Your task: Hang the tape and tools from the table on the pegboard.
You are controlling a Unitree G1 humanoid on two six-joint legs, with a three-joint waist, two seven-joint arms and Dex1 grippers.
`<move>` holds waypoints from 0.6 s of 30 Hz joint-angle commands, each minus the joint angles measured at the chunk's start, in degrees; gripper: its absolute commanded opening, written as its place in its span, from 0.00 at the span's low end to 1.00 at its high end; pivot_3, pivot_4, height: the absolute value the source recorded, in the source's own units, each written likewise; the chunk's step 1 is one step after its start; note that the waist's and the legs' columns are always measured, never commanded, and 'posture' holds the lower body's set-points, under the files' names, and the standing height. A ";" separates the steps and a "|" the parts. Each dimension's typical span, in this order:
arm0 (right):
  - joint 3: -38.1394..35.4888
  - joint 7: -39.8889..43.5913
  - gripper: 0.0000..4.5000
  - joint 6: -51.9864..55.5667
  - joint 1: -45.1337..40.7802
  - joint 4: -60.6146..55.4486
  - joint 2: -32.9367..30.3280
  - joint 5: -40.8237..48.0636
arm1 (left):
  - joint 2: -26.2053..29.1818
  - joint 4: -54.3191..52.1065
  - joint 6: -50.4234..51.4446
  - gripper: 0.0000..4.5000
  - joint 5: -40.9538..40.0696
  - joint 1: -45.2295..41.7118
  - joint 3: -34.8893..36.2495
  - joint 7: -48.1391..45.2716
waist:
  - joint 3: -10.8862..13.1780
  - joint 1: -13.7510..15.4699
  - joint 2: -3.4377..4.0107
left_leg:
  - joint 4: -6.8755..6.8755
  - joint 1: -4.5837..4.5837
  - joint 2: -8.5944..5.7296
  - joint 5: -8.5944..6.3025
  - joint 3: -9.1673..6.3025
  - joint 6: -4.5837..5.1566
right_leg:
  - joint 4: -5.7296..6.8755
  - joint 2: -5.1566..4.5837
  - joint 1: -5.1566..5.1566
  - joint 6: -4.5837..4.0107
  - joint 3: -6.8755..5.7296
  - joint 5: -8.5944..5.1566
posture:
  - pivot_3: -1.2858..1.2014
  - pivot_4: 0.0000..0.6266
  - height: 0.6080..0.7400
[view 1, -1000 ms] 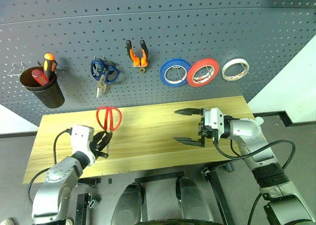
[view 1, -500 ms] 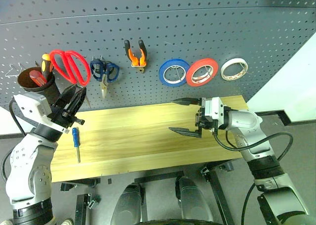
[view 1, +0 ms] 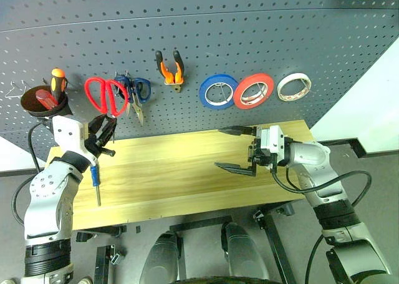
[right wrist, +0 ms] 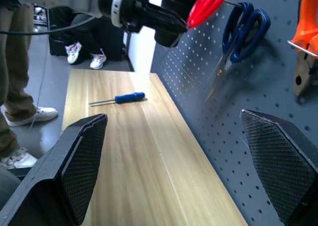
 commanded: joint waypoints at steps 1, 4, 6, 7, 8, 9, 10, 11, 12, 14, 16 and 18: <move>-3.00 -0.70 1.00 6.16 -0.63 -6.24 0.17 7.03 | 0.74 -0.42 -1.92 0.23 0.73 -1.05 0.15 0.32 | -0.01 0.00 -0.01 | 0.00 0.00 0.00 0.00 0.00 0.00 | 0.01 0.00 0.00 0.00 0.00 0.00 | 0.51 0.19 1.00; -3.44 -0.66 1.00 8.40 -0.51 -8.03 0.03 8.25 | 0.70 -0.20 -2.29 0.23 0.93 -1.16 -0.01 0.20 | -0.08 0.04 -0.05 | 0.00 0.01 0.00 0.00 0.00 0.00 | 0.02 0.00 0.00 0.00 0.00 0.00 | 0.51 0.19 1.00; -4.05 -1.45 1.00 9.69 -0.80 -8.58 0.47 9.02 | 0.64 -0.01 -2.40 0.23 0.85 -1.29 -0.03 0.13 | -0.10 0.06 -0.05 | 0.01 0.01 0.00 0.00 0.00 0.00 | 0.02 0.00 0.00 0.00 0.00 0.00 | 0.51 0.18 1.00; -4.26 -1.65 1.00 10.03 -0.93 -8.81 0.63 9.19 | 0.59 0.05 -2.46 0.23 0.77 -1.37 -0.05 0.12 | -0.11 0.06 -0.05 | 0.01 0.01 0.00 0.00 0.00 0.00 | 0.02 0.00 0.00 0.00 0.00 0.00 | 0.51 0.18 1.00; -4.53 -1.89 1.00 9.95 -1.07 -8.98 0.99 9.30 | 0.58 0.18 -2.51 0.23 0.74 -1.45 -0.11 0.07 | -0.11 0.06 -0.06 | 0.01 0.01 0.00 0.00 0.00 0.00 | 0.02 0.00 0.00 0.00 0.00 0.00 | 0.51 0.18 1.00; -4.69 -2.01 1.00 9.84 -1.13 -9.10 1.23 9.32 | 0.58 0.26 -2.54 0.23 0.73 -1.51 -0.15 0.04 | -0.11 0.06 -0.06 | 0.01 0.01 0.00 0.00 0.00 0.00 | 0.02 0.00 0.00 0.00 0.00 0.00 | 0.51 0.18 1.00; -5.06 -2.62 1.00 10.62 -1.47 -9.35 1.53 9.96 | 0.54 0.37 -2.53 0.23 0.62 -1.62 -0.17 -0.03 | -0.11 0.06 -0.06 | 0.01 0.01 0.00 0.00 0.00 0.00 | 0.03 0.00 0.00 0.00 0.00 0.00 | 0.51 0.18 1.00; -5.31 -3.05 1.00 11.23 -1.71 -9.52 1.72 10.43 | 0.52 0.45 -2.51 0.23 0.55 -1.70 -0.17 -0.08 | -0.11 0.05 -0.05 | 0.01 0.01 0.00 0.00 0.00 0.00 | 0.03 0.00 0.00 0.00 0.00 0.00 | 0.51 0.18 1.00; -5.34 -3.14 1.00 11.62 -1.90 -9.57 1.72 10.62 | 0.44 0.56 -2.43 0.23 0.37 -1.80 -0.14 -0.16 | -0.12 0.03 -0.05 | 0.02 0.01 0.00 0.00 0.00 0.00 | 0.03 0.00 0.00 0.01 0.00 0.00 | 0.51 0.18 1.00; -5.14 -3.11 1.00 11.52 -2.06 -9.54 1.69 10.03 | 0.23 0.59 -1.77 0.23 -0.44 -1.97 -0.09 -0.54 | -0.14 0.02 -0.05 | 0.03 0.01 0.00 0.00 0.00 0.00 | 0.04 0.00 0.00 0.01 0.00 0.01 | 0.51 0.18 1.00; -4.89 -2.89 1.00 11.29 -1.97 -9.47 1.70 9.58 | -0.10 0.24 -1.25 0.39 -1.96 -1.89 0.21 -1.23 | -0.16 0.06 -0.05 | 0.02 0.01 0.00 0.00 0.00 0.00 | 0.04 0.00 0.00 0.02 0.00 0.01 | 0.51 0.18 1.00; -4.68 -2.87 1.00 11.10 -1.84 -9.37 1.70 9.15 | -0.04 -0.29 -1.21 0.52 -2.10 -1.31 0.53 -0.99 | -0.18 0.06 -0.06 | 0.03 0.01 0.00 0.00 0.00 0.00 | 0.05 0.00 0.00 0.02 0.00 0.02 | 0.51 0.17 1.00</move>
